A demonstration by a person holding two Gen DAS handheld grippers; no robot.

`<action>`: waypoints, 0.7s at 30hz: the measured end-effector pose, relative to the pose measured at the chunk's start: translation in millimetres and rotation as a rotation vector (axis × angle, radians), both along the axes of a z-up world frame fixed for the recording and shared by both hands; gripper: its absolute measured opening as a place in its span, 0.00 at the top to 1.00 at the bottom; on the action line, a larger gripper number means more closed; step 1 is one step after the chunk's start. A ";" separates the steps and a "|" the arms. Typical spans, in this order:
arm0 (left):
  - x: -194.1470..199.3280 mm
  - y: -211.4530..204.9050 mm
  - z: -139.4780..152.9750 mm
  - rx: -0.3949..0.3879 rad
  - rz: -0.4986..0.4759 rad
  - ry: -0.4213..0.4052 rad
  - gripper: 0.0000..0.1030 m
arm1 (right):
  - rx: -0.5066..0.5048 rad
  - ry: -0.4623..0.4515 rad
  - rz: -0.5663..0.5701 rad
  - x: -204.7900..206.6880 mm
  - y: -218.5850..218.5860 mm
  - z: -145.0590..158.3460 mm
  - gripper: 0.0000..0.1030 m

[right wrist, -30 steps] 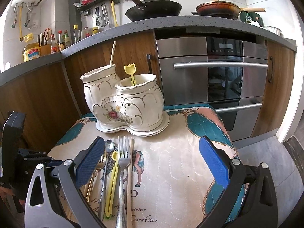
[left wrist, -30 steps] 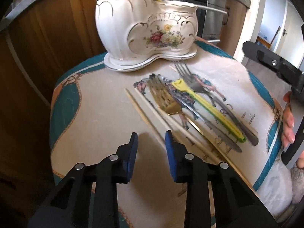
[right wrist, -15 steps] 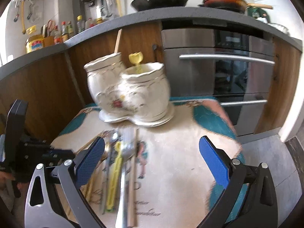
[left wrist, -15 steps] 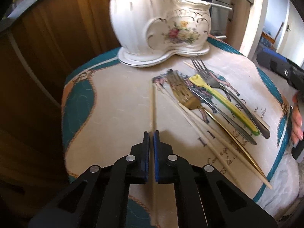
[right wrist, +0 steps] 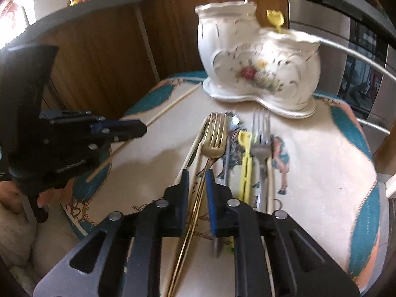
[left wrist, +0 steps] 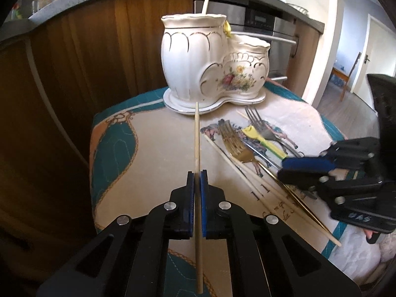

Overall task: Organize utensils
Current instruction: 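Grasp another wooden chopstick with the left tool while the right tool grasps a gold fork, then drop chopstick in larger vase with left tool while right tool drops gold fork in smaller vase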

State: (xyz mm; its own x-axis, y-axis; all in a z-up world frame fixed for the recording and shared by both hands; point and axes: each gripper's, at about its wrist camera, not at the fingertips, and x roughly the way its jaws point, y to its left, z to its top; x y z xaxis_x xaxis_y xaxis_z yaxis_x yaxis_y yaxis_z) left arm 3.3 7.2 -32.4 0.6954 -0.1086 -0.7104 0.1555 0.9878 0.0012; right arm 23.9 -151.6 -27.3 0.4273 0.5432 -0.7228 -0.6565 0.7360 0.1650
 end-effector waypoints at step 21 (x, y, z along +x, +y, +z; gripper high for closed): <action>-12.7 10.8 24.1 -0.110 -0.043 -0.156 0.95 | 0.060 -0.026 -0.048 7.5 -10.2 5.9 0.94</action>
State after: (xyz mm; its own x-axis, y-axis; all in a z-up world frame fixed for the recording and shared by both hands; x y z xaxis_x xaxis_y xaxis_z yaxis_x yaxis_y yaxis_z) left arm -9.4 17.9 -8.2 0.7894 -0.2114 -0.5763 0.2036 0.9759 -0.0790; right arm 31.4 -161.9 -21.4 0.4719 0.5637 -0.6779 -0.6257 0.7558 0.1929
